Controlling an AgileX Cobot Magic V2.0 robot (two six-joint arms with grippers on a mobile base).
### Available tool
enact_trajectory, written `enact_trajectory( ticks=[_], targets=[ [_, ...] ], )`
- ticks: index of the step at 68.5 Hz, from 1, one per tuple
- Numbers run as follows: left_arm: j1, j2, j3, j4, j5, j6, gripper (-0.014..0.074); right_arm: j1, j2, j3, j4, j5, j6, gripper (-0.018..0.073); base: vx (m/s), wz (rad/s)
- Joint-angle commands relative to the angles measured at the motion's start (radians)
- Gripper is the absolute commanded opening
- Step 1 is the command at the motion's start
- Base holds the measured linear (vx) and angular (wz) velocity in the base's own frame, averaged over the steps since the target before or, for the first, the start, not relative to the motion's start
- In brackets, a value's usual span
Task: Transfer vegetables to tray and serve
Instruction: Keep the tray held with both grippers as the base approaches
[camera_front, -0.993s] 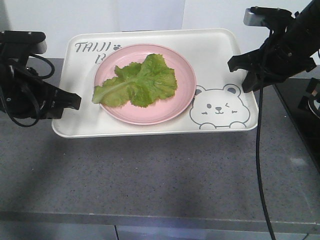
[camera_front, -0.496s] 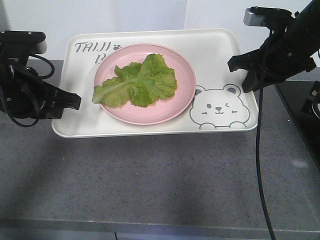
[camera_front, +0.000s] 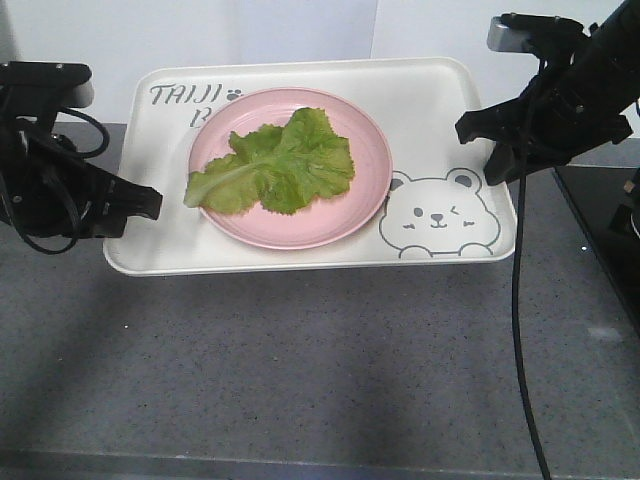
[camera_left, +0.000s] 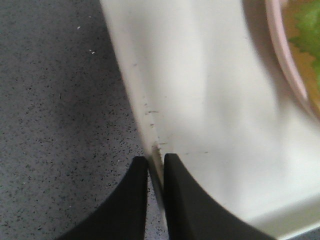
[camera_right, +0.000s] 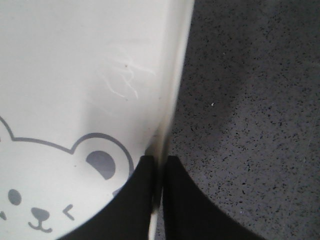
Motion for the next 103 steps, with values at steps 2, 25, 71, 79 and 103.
enact_trajectory(
  ticks=[2,25,71,79,103],
  targets=[
    [-0.019,-0.036,-0.033,-0.05,-0.085,0.016,-0.0006,0.011,-0.054,-0.029,0.061,0.013,-0.025,-0.0006,0.03,0.01],
    [-0.019,-0.036,-0.033,-0.05,-0.085,0.016,-0.0006,0.011,-0.054,-0.029,0.061,0.013,-0.025,-0.0006,0.03,0.01],
    [-0.019,-0.036,-0.033,-0.05,-0.085,0.016,-0.0006,0.011,-0.054,-0.029,0.061,0.013,-0.025,-0.0006,0.03,0.01],
    [-0.019,-0.036,-0.033,-0.05,-0.085,0.016,-0.0006,0.011,-0.054,-0.029,0.061,0.013,-0.025,-0.0006,0.03,0.0],
    [-0.019,-0.036,-0.033,-0.05,-0.085,0.016,-0.0006,0.011,-0.054,-0.029,0.061,0.013,-0.025,-0.0006,0.02,0.0]
  ],
)
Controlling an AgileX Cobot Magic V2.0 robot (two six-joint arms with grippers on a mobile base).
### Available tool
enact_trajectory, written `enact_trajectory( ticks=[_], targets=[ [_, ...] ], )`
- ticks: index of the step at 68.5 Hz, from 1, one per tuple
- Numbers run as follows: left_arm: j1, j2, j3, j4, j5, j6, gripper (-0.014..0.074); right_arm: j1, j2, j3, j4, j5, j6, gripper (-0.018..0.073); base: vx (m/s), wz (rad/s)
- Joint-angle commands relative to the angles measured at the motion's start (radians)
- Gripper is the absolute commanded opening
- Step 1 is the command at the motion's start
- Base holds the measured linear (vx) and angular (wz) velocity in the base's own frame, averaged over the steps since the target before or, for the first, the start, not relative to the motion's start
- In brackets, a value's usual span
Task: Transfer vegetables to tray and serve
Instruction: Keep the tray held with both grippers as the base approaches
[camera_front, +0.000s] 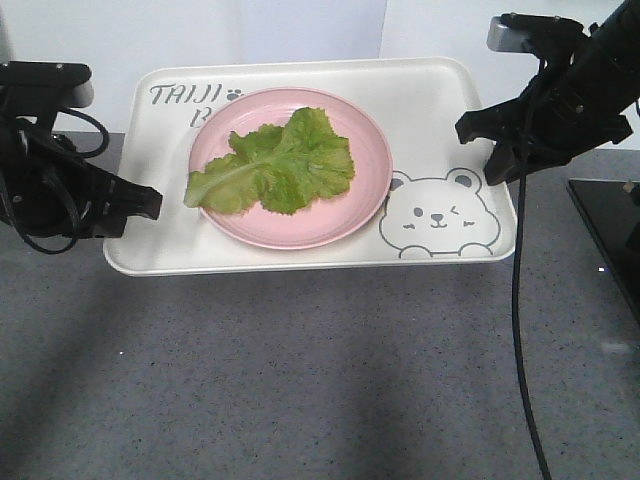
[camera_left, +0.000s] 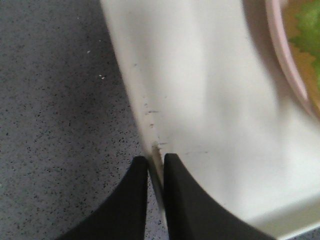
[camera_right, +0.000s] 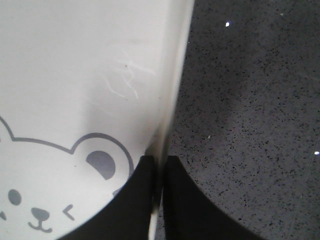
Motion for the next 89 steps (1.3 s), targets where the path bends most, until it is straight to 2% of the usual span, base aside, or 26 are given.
enact_trajectory(
  ticks=[1,89],
  targets=[
    [-0.019,-0.036,-0.033,-0.05,-0.085,0.016,-0.0006,0.011,-0.054,-0.029,0.061,0.013,-0.025,-0.0006,0.02,0.0],
    [-0.019,-0.036,-0.033,-0.05,-0.085,0.016,-0.0006,0.011,-0.054,-0.029,0.061,0.013,-0.025,-0.0006,0.01,0.0]
  ],
)
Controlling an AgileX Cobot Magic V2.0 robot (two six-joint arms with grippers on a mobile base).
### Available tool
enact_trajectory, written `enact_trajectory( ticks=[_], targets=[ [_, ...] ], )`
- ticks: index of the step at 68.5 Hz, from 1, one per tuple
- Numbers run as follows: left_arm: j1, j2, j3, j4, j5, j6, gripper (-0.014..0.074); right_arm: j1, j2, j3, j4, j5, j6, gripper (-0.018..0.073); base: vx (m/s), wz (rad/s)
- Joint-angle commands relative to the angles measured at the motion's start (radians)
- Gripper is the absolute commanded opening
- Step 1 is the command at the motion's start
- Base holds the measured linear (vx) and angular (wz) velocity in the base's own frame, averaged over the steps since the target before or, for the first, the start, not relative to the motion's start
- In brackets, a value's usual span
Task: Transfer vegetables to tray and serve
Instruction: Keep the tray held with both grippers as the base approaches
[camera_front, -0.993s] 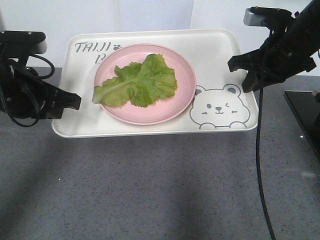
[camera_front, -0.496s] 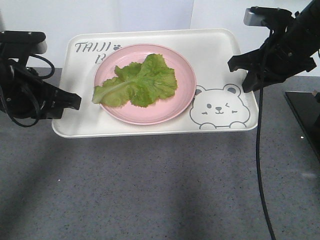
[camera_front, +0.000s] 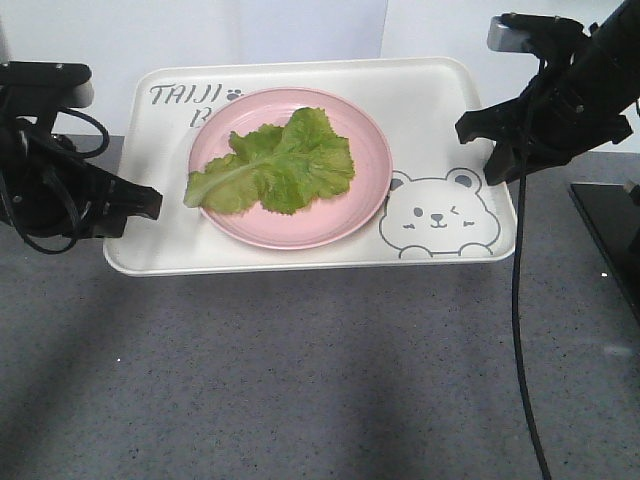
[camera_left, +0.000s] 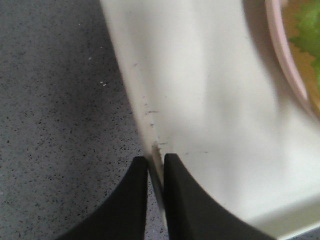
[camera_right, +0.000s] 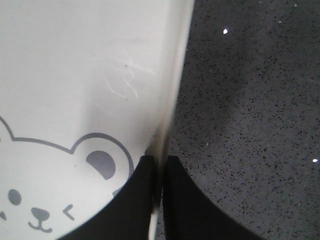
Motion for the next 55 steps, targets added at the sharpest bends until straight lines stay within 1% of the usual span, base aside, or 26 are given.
enact_trajectory(
  ticks=[1,55],
  targets=[
    [-0.019,-0.036,-0.033,-0.05,-0.085,0.016,-0.0006,0.011,-0.054,-0.029,0.061,0.013,-0.025,-0.0006,0.0,0.0],
    [-0.019,-0.036,-0.033,-0.05,-0.085,0.016,-0.0006,0.011,-0.054,-0.029,0.061,0.013,-0.025,-0.0006,0.0,0.0]
  ],
)
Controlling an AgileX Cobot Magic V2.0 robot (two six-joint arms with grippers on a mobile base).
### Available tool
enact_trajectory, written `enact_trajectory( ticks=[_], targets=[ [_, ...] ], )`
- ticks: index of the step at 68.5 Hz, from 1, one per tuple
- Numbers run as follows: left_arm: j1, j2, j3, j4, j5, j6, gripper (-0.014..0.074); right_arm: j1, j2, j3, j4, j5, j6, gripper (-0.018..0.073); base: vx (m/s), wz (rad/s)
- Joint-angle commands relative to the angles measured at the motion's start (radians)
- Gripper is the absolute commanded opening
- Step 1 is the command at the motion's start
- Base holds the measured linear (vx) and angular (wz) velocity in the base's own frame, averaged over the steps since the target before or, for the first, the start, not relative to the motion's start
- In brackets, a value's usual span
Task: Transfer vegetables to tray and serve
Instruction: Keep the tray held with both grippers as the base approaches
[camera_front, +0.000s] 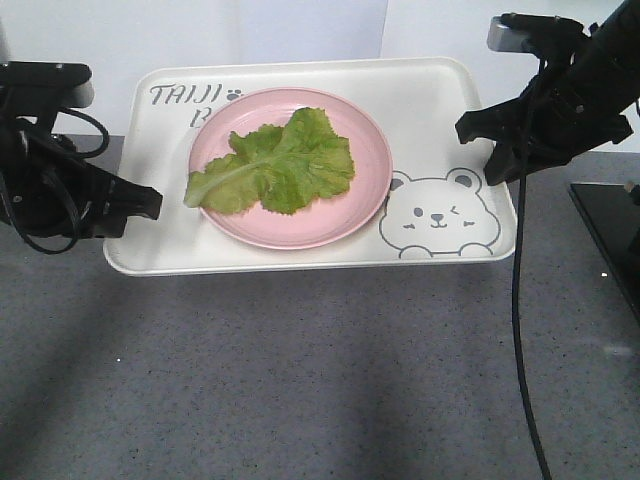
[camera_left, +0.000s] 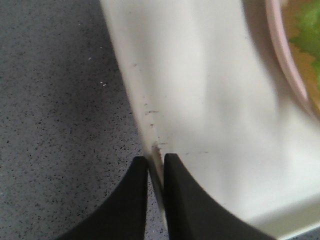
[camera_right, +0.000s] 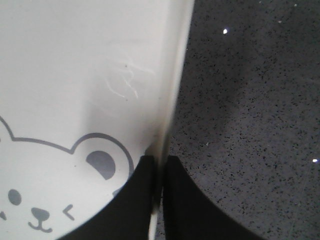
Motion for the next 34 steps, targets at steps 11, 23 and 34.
enact_trajectory(
  ticks=[11,23,34],
  targets=[
    [-0.019,-0.036,-0.033,-0.05,-0.085,0.016,-0.0006,0.011,-0.054,-0.029,0.061,0.013,-0.025,-0.0006,0.0,0.0],
    [-0.019,-0.036,-0.033,-0.05,-0.085,0.016,-0.0006,0.011,-0.054,-0.029,0.061,0.013,-0.025,-0.0006,0.0,0.0],
    [-0.019,-0.036,-0.033,-0.05,-0.085,0.016,-0.0006,0.011,-0.054,-0.029,0.061,0.013,-0.025,-0.0006,0.0,0.0]
  ],
)
